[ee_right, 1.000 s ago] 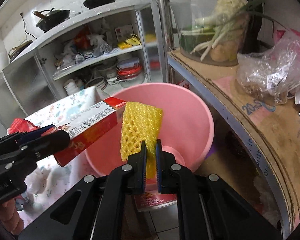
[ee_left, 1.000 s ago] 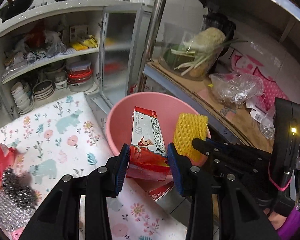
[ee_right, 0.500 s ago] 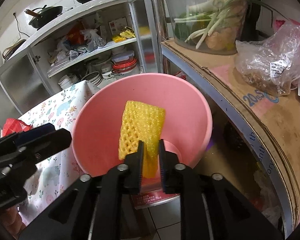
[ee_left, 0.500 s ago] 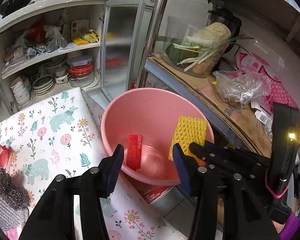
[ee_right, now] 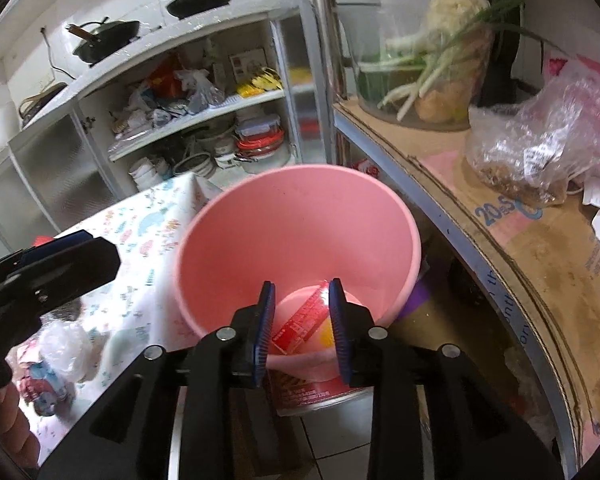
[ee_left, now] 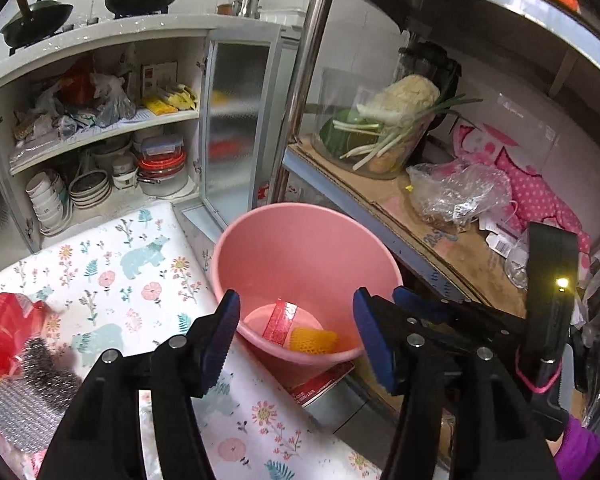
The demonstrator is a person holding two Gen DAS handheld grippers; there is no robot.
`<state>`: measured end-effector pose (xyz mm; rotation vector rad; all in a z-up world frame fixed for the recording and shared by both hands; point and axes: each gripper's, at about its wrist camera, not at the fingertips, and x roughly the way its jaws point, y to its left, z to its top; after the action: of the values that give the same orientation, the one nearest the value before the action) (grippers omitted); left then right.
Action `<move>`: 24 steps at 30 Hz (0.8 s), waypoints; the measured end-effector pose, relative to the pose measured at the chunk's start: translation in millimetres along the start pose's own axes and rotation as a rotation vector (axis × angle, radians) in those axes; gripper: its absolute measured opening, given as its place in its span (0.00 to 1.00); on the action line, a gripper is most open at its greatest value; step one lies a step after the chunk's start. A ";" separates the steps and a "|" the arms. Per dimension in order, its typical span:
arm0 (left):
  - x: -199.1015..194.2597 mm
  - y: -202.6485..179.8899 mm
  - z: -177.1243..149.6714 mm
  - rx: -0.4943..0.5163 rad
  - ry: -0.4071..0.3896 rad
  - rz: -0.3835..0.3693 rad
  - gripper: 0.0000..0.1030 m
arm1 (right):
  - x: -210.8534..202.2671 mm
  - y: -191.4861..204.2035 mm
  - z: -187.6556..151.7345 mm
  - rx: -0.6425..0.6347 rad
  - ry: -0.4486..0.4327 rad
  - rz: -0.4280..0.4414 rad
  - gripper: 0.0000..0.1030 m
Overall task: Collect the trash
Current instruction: 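Return to the table and grasp bubble wrap with the left tool while the right grasps the white bag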
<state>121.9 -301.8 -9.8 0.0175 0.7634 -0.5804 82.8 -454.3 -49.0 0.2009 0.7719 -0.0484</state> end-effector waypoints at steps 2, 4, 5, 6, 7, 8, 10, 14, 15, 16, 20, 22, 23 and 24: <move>-12.0 3.1 -2.7 -0.003 -0.015 0.011 0.61 | -11.3 5.0 -2.2 -0.007 -0.015 0.018 0.34; -22.5 6.7 -5.7 -0.009 -0.024 0.023 0.62 | -23.0 11.9 -4.7 -0.014 -0.027 0.042 0.36; -29.6 9.5 -7.8 -0.014 -0.030 0.031 0.62 | -27.9 15.8 -5.9 -0.017 -0.031 0.054 0.36; -35.9 12.1 -9.7 -0.018 -0.035 0.036 0.62 | -34.0 20.7 -8.0 -0.023 -0.037 0.068 0.37; -44.3 15.6 -13.1 -0.021 -0.041 0.048 0.63 | -37.9 24.7 -9.0 -0.028 -0.040 0.076 0.37; -50.2 18.3 -15.2 -0.022 -0.045 0.057 0.63 | -42.4 30.0 -11.0 -0.036 -0.042 0.089 0.37; -65.6 25.8 -22.5 -0.027 -0.057 0.079 0.64 | -50.1 40.5 -15.5 -0.049 -0.043 0.113 0.37; -95.5 44.9 -37.1 -0.040 -0.076 0.128 0.64 | -58.9 61.3 -26.3 -0.076 -0.030 0.158 0.38; -105.0 51.7 -42.5 -0.043 -0.082 0.147 0.65 | -59.6 66.4 -28.0 -0.083 -0.025 0.164 0.38; -111.3 56.8 -46.1 -0.048 -0.087 0.162 0.65 | -60.0 72.3 -31.0 -0.093 -0.018 0.174 0.38; -147.4 93.8 -67.4 -0.106 -0.103 0.248 0.65 | -58.4 94.6 -42.9 -0.126 0.015 0.204 0.38; -164.3 114.6 -82.0 -0.141 -0.107 0.305 0.65 | -55.7 105.1 -47.9 -0.141 0.035 0.221 0.38; -170.0 122.7 -87.6 -0.154 -0.107 0.326 0.65 | -53.6 110.8 -50.1 -0.150 0.043 0.227 0.38; -176.6 132.8 -94.9 -0.170 -0.104 0.351 0.65 | -52.1 116.9 -52.1 -0.158 0.052 0.234 0.38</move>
<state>25.6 -82.4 11.5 -0.0352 0.6862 -0.1803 23.2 -331.1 -30.0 0.1412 0.7957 0.2397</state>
